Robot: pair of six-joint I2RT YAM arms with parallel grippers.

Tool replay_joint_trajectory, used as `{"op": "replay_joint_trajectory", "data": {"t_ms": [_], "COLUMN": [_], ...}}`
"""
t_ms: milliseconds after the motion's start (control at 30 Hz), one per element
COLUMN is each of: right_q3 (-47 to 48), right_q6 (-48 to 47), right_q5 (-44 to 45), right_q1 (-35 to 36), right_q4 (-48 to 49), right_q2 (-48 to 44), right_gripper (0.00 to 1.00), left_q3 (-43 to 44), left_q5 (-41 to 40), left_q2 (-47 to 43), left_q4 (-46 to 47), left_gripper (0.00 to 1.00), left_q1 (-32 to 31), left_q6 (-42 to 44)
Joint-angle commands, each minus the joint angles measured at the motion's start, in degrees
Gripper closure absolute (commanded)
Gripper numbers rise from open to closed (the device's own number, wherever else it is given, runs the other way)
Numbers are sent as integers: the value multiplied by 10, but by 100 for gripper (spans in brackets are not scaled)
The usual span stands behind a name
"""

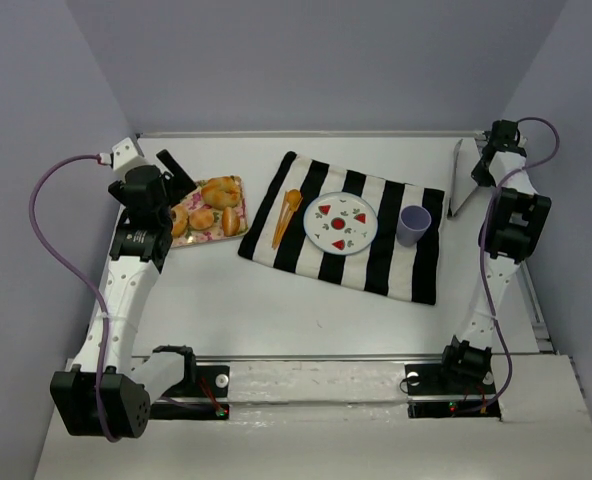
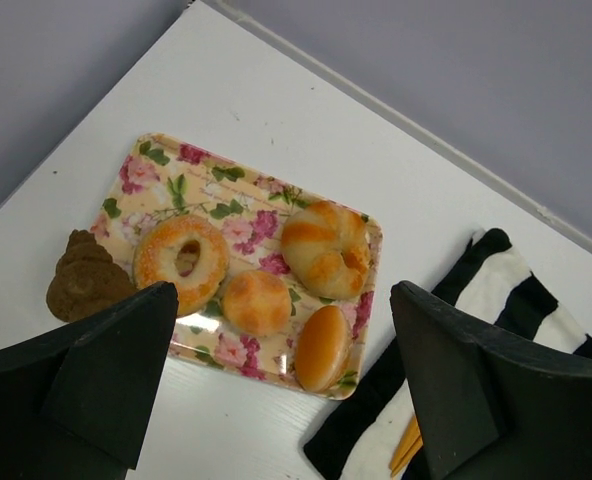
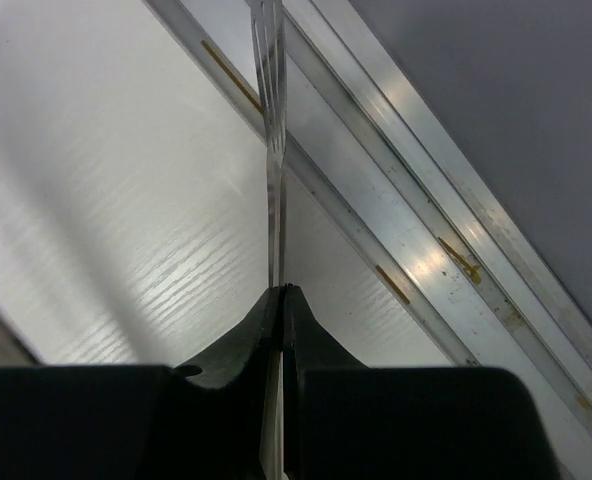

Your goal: Place the bread

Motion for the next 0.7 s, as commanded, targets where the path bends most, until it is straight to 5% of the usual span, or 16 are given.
{"op": "replay_joint_trajectory", "data": {"t_ms": [0, 300, 400, 600, 667], "right_q3": [-24, -171, -217, -339, -372], "right_q6": [13, 1, -8, 9, 47], "right_q5": [-80, -75, -125, -261, -319], "right_q1": [2, 20, 31, 103, 140], "right_q4": [23, 128, 147, 213, 244], "right_q2": [-81, -285, -362, -506, -533], "right_gripper": [93, 93, 93, 93, 93], "left_q3": [-2, -16, -36, -104, -104], "left_q5": [56, 160, 278, 605, 622], "left_q2": [-23, -53, -65, -58, -37], "left_q4": [50, 87, 124, 363, 419], "left_gripper": [1, 1, 1, 1, 1], "left_q1": [-2, -2, -3, -30, -56], "left_q6": [22, 24, 23, -27, -32]}}
